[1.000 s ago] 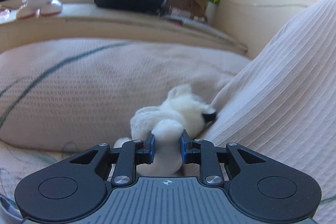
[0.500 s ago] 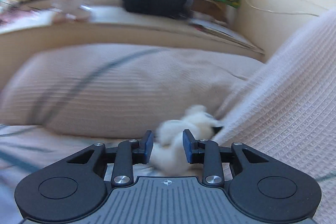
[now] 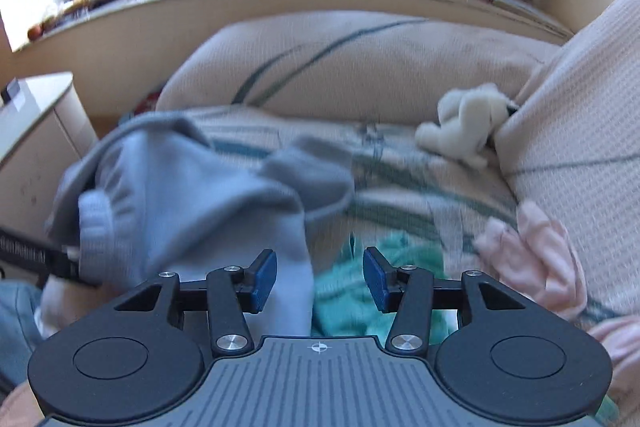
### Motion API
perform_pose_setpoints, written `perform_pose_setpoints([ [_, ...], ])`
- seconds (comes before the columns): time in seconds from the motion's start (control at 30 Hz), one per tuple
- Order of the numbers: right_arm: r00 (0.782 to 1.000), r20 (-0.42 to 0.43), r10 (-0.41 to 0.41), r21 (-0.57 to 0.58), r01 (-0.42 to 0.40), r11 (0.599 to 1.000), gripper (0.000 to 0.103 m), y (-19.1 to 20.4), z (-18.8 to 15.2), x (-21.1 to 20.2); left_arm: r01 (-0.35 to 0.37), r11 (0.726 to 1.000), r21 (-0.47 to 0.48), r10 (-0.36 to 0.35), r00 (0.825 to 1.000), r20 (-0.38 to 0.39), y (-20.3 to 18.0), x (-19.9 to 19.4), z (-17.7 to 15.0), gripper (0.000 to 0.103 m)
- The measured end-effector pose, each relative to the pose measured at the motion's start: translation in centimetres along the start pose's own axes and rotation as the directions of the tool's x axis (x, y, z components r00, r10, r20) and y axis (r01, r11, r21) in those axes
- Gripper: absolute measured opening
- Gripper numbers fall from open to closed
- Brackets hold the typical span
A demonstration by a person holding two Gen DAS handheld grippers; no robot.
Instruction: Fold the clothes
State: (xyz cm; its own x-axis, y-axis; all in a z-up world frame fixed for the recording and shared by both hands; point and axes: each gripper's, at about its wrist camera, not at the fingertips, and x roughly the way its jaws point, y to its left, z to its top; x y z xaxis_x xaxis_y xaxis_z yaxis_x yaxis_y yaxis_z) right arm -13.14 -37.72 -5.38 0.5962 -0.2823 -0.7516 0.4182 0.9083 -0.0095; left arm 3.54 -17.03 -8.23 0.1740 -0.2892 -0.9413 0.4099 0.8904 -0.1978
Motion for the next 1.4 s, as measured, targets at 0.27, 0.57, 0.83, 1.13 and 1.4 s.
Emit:
perform_pose_setpoints([
  [0.27, 0.998, 0.055, -0.005, 0.025, 0.003, 1.000, 0.048, -0.5, -0.5, -1.2, 0.163, 0.953, -0.257, -0.160, 0.987, 0.031, 1.1, -1.1, -1.1, 0.103],
  [0.57, 0.994, 0.069, 0.079, -0.007, -0.079, 0.997, 0.048, 1.8, -0.5, -1.1, 0.201, 0.970, -0.140, -0.184, 0.975, 0.121, -1.9, -4.3, -1.9, 0.103],
  [0.83, 0.993, 0.047, 0.108, -0.015, -0.107, 0.994, 0.048, 3.2, -0.8, -0.1, 0.261, 0.936, -0.235, -0.262, 0.965, 0.028, -0.5, -1.9, -1.7, 0.103],
  [1.13, 0.993, 0.052, 0.102, 0.006, -0.103, 0.995, 0.048, 2.8, -1.0, 0.1, 0.039, 0.993, -0.114, -0.034, 0.998, 0.044, -1.3, -1.5, -0.5, 0.103],
  [1.4, 0.993, 0.050, 0.110, -0.004, -0.110, 0.994, 0.048, 3.1, -1.1, 0.3, -0.096, 0.994, 0.059, 0.091, 0.992, 0.093, -3.5, -2.1, -0.6, 0.103],
])
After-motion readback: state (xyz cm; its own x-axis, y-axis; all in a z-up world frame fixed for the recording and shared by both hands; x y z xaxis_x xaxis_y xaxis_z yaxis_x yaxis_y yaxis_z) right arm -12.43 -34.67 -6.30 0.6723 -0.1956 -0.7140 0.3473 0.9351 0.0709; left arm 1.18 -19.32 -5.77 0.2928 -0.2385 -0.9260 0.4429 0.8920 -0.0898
